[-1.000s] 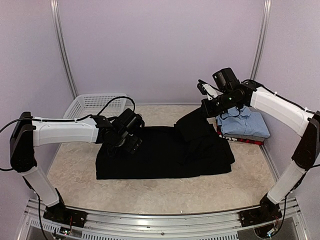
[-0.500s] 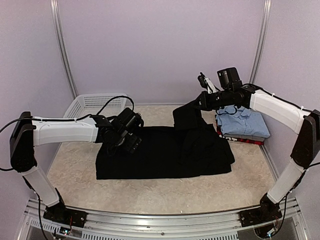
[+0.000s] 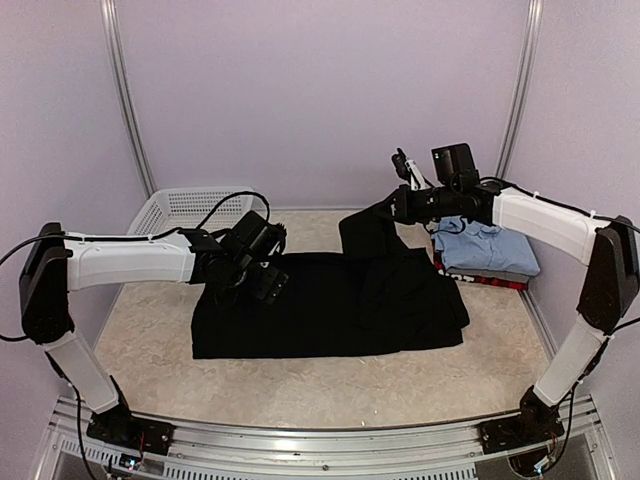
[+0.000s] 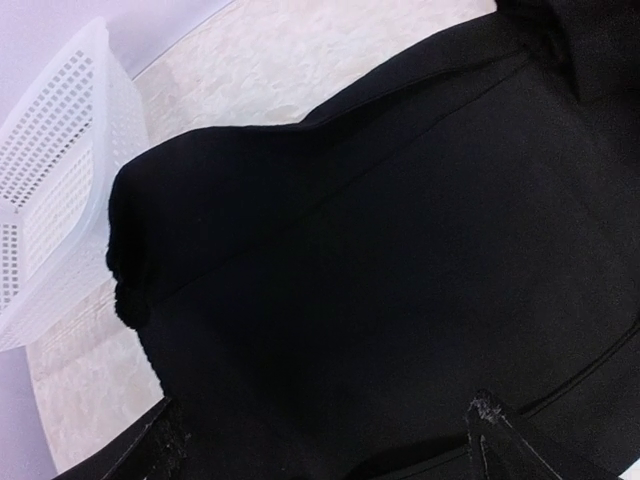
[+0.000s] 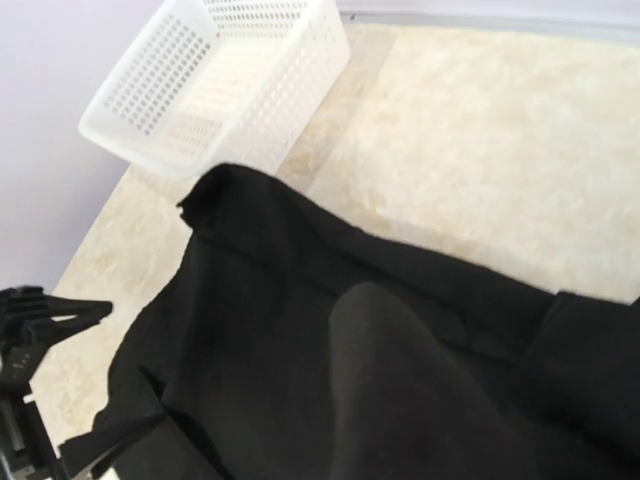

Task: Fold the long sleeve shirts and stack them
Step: Pass from the right arm to the left

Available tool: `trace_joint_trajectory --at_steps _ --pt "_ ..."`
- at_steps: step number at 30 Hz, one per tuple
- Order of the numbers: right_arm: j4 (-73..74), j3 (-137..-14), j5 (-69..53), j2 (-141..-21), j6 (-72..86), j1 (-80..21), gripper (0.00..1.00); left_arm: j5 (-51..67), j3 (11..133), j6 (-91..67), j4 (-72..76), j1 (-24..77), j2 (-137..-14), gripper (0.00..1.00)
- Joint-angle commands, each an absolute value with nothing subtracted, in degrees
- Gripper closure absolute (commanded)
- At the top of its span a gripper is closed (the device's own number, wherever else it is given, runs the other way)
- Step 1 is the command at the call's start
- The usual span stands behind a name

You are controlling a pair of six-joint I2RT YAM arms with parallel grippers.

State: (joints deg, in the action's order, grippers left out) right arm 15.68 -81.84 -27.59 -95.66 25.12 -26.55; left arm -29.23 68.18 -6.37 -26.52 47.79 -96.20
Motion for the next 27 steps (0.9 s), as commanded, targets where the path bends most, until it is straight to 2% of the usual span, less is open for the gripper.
trace_joint_trajectory --at_steps 1,8,13,20,27 --pt "11.2 -78.5 -30.3 -95.8 27.7 -25.8 1.00 -17.3 67.0 -8.5 -16.9 48.1 -95.3 0.09" --pt "3.2 -72.5 -35.5 -94.4 34.0 -25.9 1.00 2.2 62.7 -14.8 5.4 49.0 -94.6 0.08" --pt "-3.2 -68.2 -38.3 -92.4 39.3 -25.9 1.00 9.3 62.0 -20.4 16.8 48.8 -97.7 0.09" --pt "-9.6 -64.4 -42.3 -89.8 44.5 -25.9 1.00 20.1 61.8 -27.4 26.6 45.3 -102.8 0.09" --pt "-11.5 -63.3 -44.1 -88.8 46.1 -25.9 1.00 25.4 61.3 -28.7 31.6 43.4 -105.9 0.10"
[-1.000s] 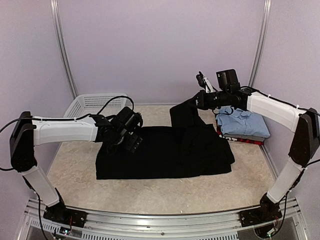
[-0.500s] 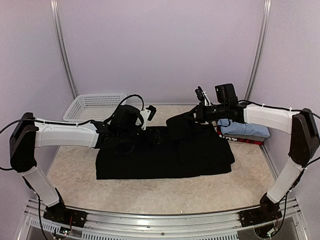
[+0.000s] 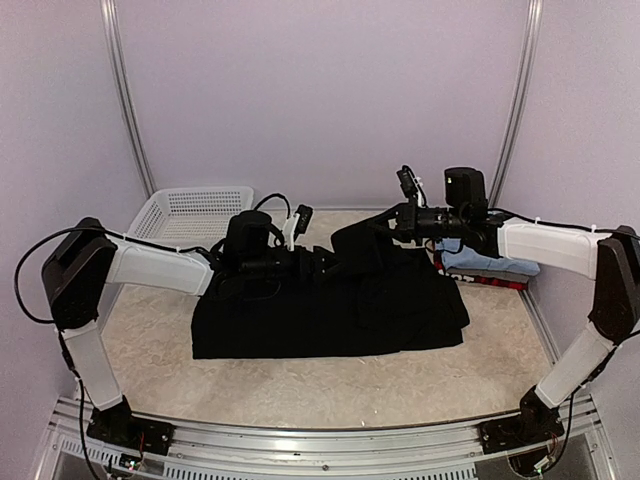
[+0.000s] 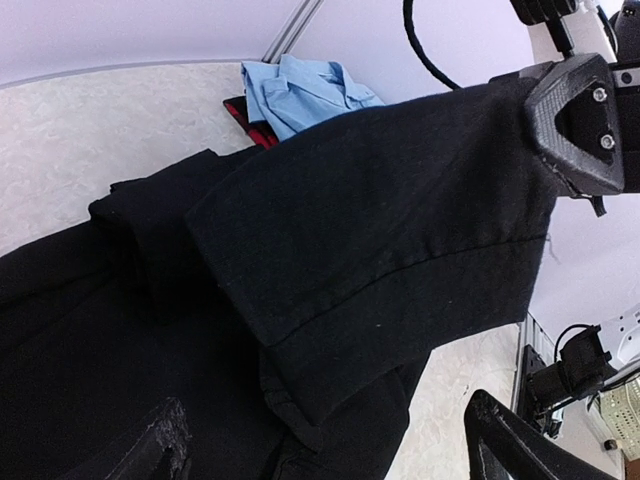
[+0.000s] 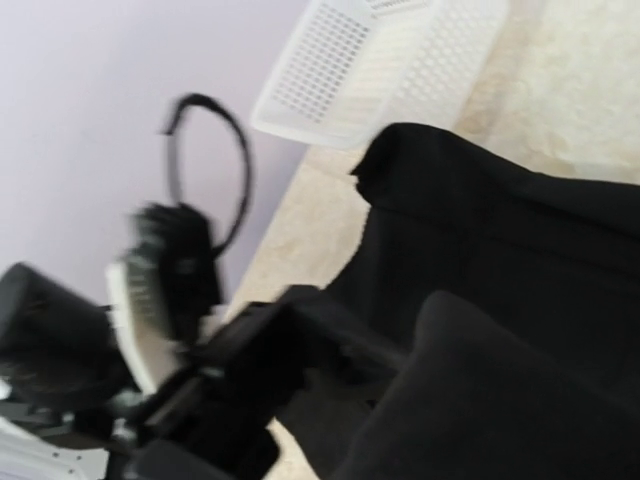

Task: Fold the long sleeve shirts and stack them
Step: Pass from the right arm to the left

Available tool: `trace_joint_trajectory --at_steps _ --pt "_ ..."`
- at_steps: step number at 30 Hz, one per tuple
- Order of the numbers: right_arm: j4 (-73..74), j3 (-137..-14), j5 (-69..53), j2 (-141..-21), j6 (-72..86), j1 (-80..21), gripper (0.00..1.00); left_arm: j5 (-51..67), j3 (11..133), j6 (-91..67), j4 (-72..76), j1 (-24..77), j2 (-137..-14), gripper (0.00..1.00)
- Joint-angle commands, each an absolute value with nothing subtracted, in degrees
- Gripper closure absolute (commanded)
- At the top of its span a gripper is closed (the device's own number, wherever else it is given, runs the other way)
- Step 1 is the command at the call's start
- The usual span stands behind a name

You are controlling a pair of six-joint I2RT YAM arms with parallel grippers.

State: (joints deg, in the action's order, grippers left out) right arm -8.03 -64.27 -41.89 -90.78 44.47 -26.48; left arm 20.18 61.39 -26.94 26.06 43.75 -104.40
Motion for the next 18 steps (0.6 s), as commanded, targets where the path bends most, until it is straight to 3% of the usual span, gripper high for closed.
trace_joint_trajectory --at_steps 1,11,18 --pt "-11.6 -63.3 -44.3 -88.7 46.1 -25.9 1.00 25.7 61.4 -28.7 32.0 43.2 -106.3 0.10" --pt "-12.5 -62.7 -44.9 -88.1 46.6 -25.9 1.00 33.2 65.2 -30.8 35.7 42.6 -112.0 0.19" --pt "-12.6 -62.6 -45.0 -87.9 46.7 -25.9 1.00 36.7 67.3 -32.8 39.6 42.5 -115.3 0.43"
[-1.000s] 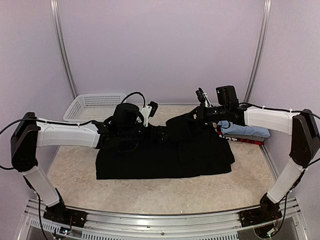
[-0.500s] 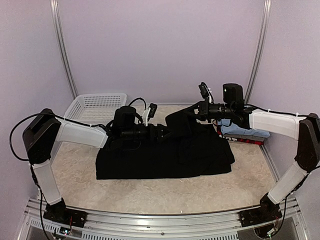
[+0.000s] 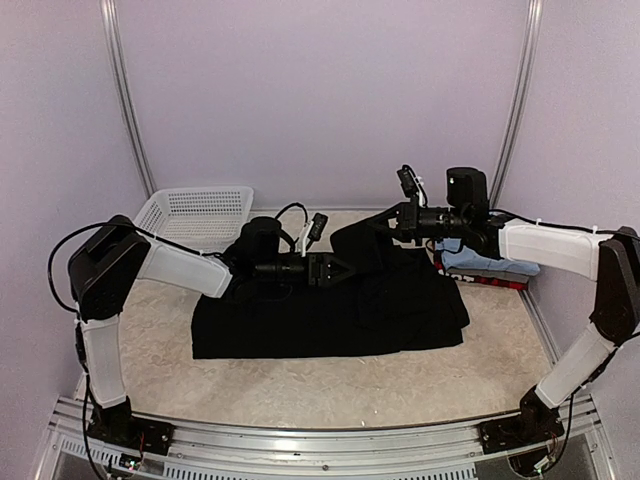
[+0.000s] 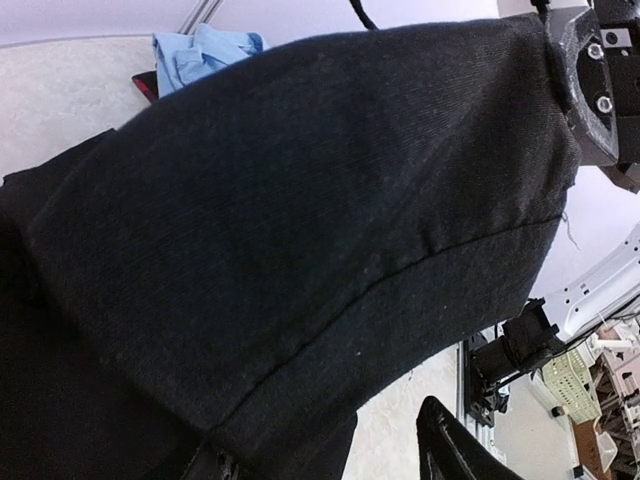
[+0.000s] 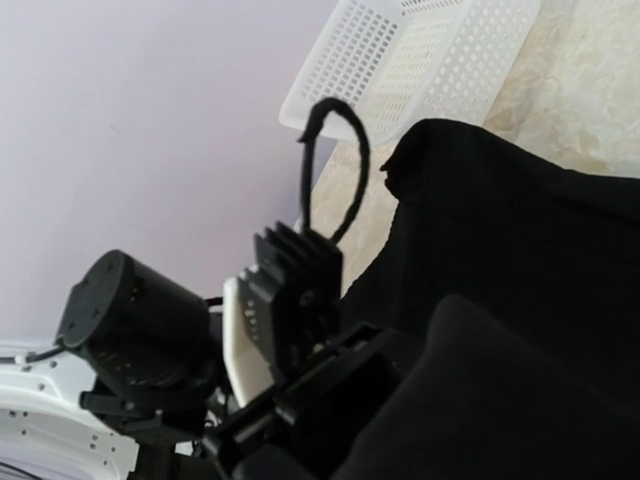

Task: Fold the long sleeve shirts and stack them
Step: Pass from the right arm to the left, then pass from the left arm to the right

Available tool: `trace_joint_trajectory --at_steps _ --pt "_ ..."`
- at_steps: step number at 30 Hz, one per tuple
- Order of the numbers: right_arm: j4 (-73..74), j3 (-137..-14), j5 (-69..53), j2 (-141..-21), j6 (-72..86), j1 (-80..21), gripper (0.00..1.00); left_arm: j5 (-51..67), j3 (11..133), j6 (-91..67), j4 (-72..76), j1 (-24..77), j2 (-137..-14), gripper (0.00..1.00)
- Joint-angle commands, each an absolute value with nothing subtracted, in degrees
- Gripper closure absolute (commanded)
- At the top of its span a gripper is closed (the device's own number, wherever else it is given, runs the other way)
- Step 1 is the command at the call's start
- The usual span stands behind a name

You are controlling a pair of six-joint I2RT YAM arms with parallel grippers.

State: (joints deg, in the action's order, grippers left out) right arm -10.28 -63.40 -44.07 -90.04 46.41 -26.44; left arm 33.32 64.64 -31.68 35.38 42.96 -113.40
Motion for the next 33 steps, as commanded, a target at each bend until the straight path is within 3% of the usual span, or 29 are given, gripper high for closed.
trace_joint_trajectory --at_steps 1,6,9,10,16,20,25,33 --pt "-12.6 -62.5 -45.0 -87.9 46.6 -25.9 1.00 37.2 67.6 -33.2 40.4 42.5 -115.7 0.47" --pt "-11.7 -62.1 -44.2 -88.0 45.4 -25.9 1.00 39.4 69.0 -34.1 42.3 42.4 -116.9 0.74" --pt "-10.5 -61.7 -43.1 -88.0 44.2 -25.9 1.00 40.9 69.6 -34.3 42.4 42.0 -116.7 0.98" --pt "-9.8 -61.7 -42.5 -88.1 43.6 -25.9 1.00 41.3 69.6 -34.3 42.2 41.7 -116.3 1.00" --pt "-5.2 -61.5 -38.3 -86.7 39.7 -25.3 0.97 41.7 69.2 -35.1 38.5 39.0 -111.3 1.00" --pt "-0.5 -62.5 -34.8 -85.4 35.6 -24.7 0.67 41.3 69.5 -42.4 38.9 37.8 -107.7 1.00" --pt "5.2 -62.7 -30.3 -83.0 31.0 -24.6 0.44 40.9 70.3 -54.7 44.6 38.0 -106.0 1.00" --pt "3.3 -58.3 -32.8 -80.8 31.4 -24.8 0.31 35.6 69.4 -62.6 48.9 40.3 -105.8 1.00"
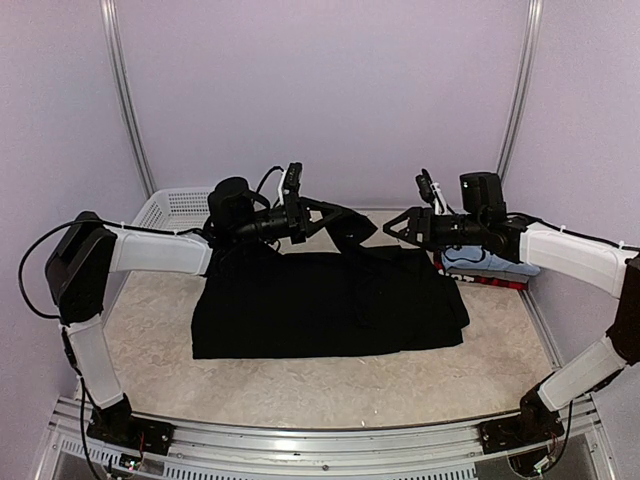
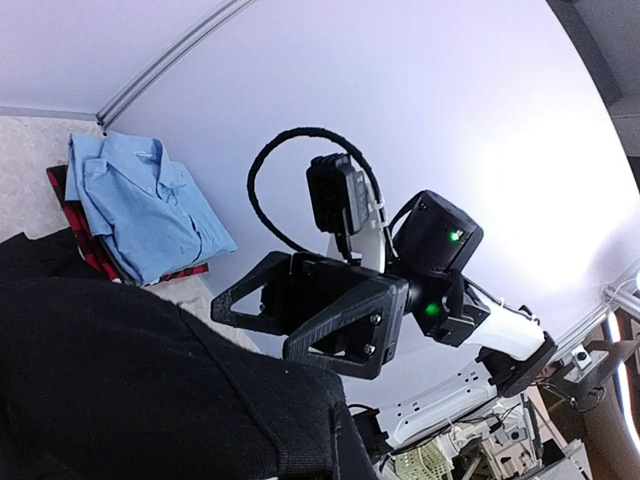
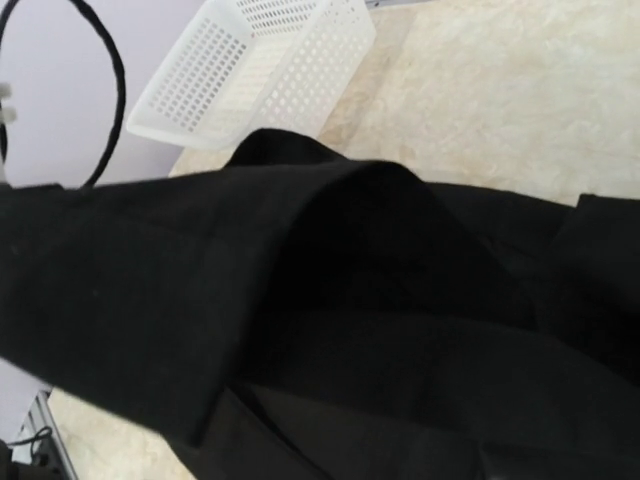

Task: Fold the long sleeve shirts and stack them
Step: Pass from the left arm to the right

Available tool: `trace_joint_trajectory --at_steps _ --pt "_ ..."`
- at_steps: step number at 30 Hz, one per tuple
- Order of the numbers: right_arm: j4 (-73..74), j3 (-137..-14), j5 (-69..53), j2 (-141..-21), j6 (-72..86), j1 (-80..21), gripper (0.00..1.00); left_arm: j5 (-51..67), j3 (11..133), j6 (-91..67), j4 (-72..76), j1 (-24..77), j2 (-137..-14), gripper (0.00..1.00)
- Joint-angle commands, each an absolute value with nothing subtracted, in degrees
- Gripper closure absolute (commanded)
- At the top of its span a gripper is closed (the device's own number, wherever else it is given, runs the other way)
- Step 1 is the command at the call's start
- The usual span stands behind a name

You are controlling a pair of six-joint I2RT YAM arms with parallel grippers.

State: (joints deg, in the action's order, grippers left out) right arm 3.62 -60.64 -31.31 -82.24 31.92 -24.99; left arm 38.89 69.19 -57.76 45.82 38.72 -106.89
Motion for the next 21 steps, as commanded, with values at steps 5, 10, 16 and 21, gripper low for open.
trace_joint_trajectory --at_steps 5,10,16,21 --pt "-1.2 -55.3 -35.1 -78.5 35.2 -25.4 0.28 32.9 70.2 -62.8 47.7 41.8 -106.3 1.00" --pt "-3.7 -54.5 -36.2 -78.3 37.8 -26.6 0.27 32.1 71.0 -62.8 47.0 42.9 -107.6 1.00" --pt "-3.5 -55.7 -36.2 -80.6 37.4 -27.6 0.27 31.7 71.4 -62.7 46.9 43.8 -108.2 1.00" --pt "-6.7 -55.7 -37.2 -83.0 39.0 -28.0 0.37 31.7 71.0 -62.5 47.1 44.3 -108.4 1.00"
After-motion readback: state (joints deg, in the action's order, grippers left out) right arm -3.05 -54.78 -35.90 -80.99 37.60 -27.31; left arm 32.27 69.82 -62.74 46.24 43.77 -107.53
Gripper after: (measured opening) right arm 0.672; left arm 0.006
